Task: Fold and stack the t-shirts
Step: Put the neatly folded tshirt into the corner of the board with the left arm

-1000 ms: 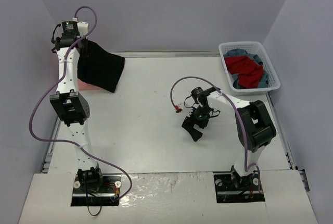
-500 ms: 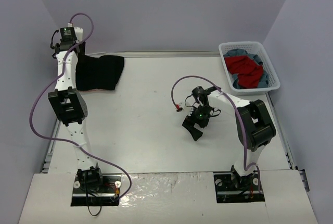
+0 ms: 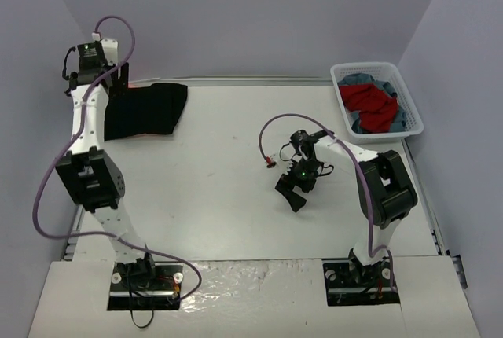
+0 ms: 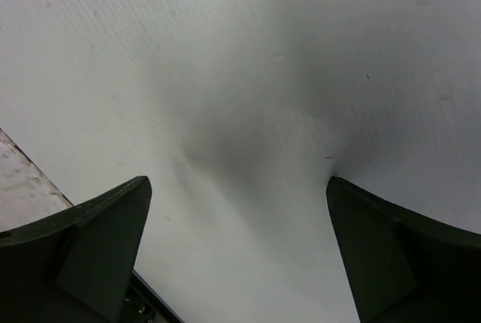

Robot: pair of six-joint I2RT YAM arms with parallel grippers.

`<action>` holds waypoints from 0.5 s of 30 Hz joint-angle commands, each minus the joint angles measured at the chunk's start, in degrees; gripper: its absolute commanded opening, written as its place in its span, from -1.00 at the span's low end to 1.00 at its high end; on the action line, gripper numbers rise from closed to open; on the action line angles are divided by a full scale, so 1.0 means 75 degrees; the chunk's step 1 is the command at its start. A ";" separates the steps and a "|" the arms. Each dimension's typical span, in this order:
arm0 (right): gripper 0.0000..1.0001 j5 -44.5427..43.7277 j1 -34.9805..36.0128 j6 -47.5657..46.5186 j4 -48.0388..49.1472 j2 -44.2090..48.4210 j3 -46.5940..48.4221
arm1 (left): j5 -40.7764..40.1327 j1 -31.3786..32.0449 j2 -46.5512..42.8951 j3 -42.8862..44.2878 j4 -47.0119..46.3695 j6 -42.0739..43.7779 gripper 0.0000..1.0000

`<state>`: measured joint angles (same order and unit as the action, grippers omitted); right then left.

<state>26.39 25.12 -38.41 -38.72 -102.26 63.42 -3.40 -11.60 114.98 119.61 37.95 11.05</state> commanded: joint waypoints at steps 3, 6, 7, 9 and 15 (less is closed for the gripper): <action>1.00 -0.0425 -0.0162 0.0164 0.0123 0.0413 -0.0218 | 0.2358 -0.0048 -0.3206 -0.2970 -0.1366 -0.0733 0.55; 1.00 -0.0542 -0.0279 0.0387 0.0322 0.0812 -0.0112 | 0.3239 0.0057 -0.4090 -0.4847 -0.2258 -0.0701 0.60; 1.00 -0.0577 -0.0407 0.0469 0.0392 0.0907 -0.0066 | 0.3927 0.0139 -0.4533 -0.5164 -0.2329 -0.0514 0.67; 1.00 -0.0647 -0.0537 0.0680 0.0557 0.1165 -0.0030 | 0.3981 0.0502 -0.5108 -0.5915 -0.2237 -0.0103 0.85; 1.00 -0.1139 -0.0830 0.1195 0.1037 0.1727 0.0099 | 0.3957 0.1101 -0.6036 -0.7309 -0.2248 0.0355 0.93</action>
<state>20.82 19.46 -32.42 -31.90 -92.38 62.61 23.51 -3.68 73.21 67.05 23.97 11.27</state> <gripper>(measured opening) 0.999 0.963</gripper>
